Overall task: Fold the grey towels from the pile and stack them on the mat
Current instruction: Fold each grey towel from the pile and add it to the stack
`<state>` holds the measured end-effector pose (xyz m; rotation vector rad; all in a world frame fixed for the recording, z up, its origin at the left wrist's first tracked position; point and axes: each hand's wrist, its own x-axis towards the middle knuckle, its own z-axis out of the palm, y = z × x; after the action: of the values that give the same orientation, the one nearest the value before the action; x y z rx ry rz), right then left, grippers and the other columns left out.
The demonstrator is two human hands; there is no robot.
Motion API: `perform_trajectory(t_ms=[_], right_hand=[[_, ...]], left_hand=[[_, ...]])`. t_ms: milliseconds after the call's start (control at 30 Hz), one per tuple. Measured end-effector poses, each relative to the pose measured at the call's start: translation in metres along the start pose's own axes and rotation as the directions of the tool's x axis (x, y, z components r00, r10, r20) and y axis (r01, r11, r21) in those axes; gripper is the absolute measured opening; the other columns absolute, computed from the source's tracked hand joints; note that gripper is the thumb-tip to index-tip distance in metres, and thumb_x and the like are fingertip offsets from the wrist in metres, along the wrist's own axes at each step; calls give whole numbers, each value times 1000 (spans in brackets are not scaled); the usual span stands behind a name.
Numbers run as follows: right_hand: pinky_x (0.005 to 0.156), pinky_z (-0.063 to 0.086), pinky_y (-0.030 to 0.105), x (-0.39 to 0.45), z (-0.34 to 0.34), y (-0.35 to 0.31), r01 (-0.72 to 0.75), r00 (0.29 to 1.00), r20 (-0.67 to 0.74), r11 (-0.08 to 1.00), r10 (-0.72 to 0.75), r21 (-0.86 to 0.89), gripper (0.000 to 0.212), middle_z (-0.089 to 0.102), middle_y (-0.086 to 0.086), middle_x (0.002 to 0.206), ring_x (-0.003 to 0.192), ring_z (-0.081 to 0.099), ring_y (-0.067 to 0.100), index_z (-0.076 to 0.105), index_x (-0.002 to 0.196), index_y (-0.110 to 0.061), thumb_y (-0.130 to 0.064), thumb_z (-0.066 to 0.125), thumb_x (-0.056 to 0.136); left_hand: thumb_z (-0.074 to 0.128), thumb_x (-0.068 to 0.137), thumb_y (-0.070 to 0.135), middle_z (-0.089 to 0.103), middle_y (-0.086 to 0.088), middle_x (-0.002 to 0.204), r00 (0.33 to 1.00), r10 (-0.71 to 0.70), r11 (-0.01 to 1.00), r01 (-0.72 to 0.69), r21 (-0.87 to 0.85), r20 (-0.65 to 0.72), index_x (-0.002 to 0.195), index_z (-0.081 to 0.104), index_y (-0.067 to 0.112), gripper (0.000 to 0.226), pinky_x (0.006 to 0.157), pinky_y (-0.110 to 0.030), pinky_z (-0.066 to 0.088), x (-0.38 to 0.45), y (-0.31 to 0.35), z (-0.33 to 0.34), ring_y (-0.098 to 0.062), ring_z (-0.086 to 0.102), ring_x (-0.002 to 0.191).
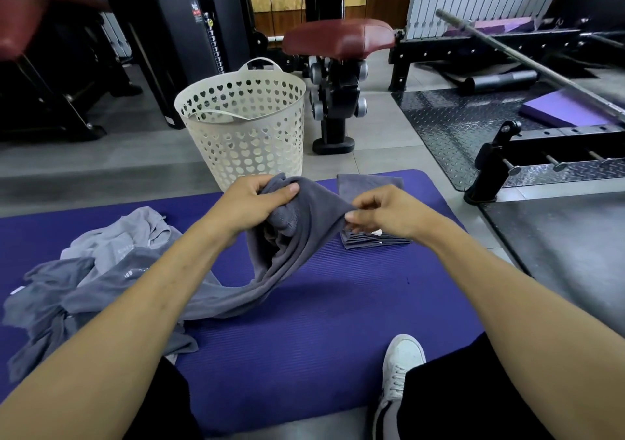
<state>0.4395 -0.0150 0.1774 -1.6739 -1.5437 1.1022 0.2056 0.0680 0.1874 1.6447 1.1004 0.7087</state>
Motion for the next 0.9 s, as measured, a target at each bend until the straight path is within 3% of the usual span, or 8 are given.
perform_trajectory(t_ms=[100,200,333,467,567,667,733,900], right_hand=[[76,57,25,6,0,-2,49,994,-102,991,-37,122,19,72,-4,73,76,69,10,72,78,-17,-13,64,94],[70,54,25,10,-1,-5,111,951,-306,973,-46,202,17,69,2,77,72,68,11,73,80,-15,-15,64,95],[66,57,41,16,-4,-2,94,852,-524,984,-2,150,17,71,7,66,66,71,30,73,73,-14,-19,69,89],[59,55,34,14,-3,-7,95,850,-526,974,30,208,13,68,9,64,57,69,21,68,75,-9,-12,71,87],[55,52,27,12,0,-11,100,873,-484,948,62,301,5,69,7,67,53,65,16,69,84,-8,-9,70,89],[51,50,22,13,2,-13,109,867,-489,919,99,380,8,66,0,65,48,59,10,70,84,-12,-6,69,90],[49,49,20,12,3,-17,110,858,-496,896,132,429,12,63,-2,62,45,55,7,69,82,-14,-6,67,91],[46,47,22,2,-7,-41,135,807,-561,869,181,476,13,59,0,63,47,53,10,65,83,-16,-9,62,94]], left_hand=[[63,92,47,74,2,91,995,-69,994,75,81,-71,93,72,16,32,87,-30,51,6,-12,0,-9,65,86],[51,95,56,71,9,99,983,-152,987,156,34,-97,92,69,25,36,98,-29,46,15,-17,1,-9,63,103],[45,103,32,65,8,97,976,-110,991,122,52,-189,88,64,27,24,87,-26,43,21,-15,1,-11,58,99],[58,97,23,67,6,73,961,43,967,29,254,-272,88,67,18,14,62,-26,43,14,-13,3,-13,58,68],[64,93,25,68,8,72,944,115,942,-5,334,-310,90,66,20,6,58,-20,42,11,-13,4,-8,60,67],[68,90,25,63,7,83,905,251,888,-74,453,-344,86,71,19,8,67,-21,39,9,-10,4,-10,56,80],[69,89,24,61,9,81,895,244,897,-61,438,-374,84,72,20,7,71,-22,37,8,-5,1,-9,54,78],[61,95,18,67,-2,65,909,138,962,-28,270,-394,84,64,11,14,56,-24,47,3,19,-16,-17,65,58]])
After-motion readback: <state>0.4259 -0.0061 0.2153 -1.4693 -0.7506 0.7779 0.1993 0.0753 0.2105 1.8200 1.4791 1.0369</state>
